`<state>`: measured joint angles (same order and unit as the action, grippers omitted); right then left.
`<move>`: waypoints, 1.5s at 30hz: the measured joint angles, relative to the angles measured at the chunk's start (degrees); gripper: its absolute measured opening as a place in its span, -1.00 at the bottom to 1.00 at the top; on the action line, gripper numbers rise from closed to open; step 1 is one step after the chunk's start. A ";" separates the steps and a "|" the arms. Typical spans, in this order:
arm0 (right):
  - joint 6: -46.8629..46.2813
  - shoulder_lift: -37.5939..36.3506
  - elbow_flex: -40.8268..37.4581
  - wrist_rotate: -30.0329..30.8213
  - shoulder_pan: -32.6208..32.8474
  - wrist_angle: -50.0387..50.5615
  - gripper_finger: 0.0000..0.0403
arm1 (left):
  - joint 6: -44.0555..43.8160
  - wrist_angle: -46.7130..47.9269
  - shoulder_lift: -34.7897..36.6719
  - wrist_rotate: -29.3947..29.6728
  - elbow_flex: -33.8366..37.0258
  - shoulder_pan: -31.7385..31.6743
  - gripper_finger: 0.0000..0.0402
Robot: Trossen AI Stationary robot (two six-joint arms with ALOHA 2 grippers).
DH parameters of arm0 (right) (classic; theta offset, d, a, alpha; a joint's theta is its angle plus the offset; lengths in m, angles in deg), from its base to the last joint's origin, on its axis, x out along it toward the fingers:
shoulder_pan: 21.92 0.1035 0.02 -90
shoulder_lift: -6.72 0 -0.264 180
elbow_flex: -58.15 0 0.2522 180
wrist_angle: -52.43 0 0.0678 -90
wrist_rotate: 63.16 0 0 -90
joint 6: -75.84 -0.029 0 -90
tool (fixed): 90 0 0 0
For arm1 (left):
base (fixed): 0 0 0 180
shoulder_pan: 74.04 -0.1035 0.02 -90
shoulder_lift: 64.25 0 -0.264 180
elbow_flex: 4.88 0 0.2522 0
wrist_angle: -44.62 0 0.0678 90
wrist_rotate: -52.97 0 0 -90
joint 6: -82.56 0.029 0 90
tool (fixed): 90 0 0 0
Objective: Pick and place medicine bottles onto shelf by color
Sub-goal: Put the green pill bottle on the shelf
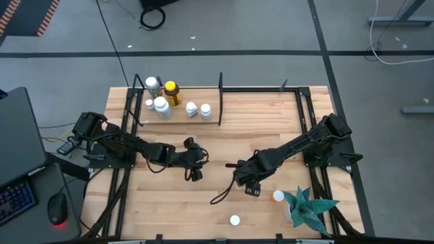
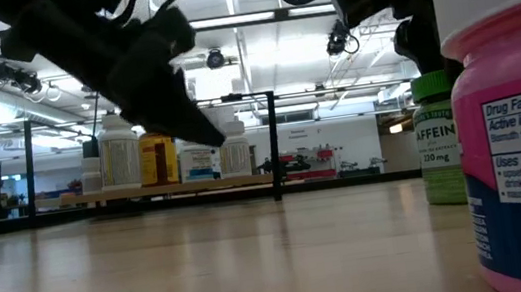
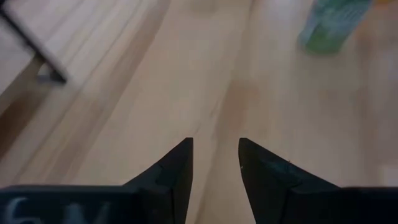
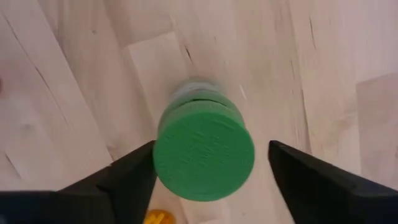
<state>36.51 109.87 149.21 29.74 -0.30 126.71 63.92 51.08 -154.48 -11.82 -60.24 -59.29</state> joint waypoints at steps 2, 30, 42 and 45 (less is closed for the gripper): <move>0.35 0.00 0.00 0.02 -0.31 -0.26 0.35 | -1.77 3.98 0.00 1.84 0.00 0.04 -0.33; 26.45 -0.02 10.78 -0.48 -22.27 -11.32 0.03 | -17.00 28.20 8.48 21.53 -0.02 9.90 -0.43; 34.16 15.36 33.73 -1.27 -25.34 3.69 0.03 | -16.70 29.16 8.46 21.53 -0.02 9.82 -0.45; 35.00 20.48 40.79 -1.30 -25.85 8.77 0.03 | -15.66 29.42 8.46 21.53 -0.02 9.81 -0.45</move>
<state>71.51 130.35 189.99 28.44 -26.15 135.49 48.26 80.51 -146.03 9.71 -60.26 -49.48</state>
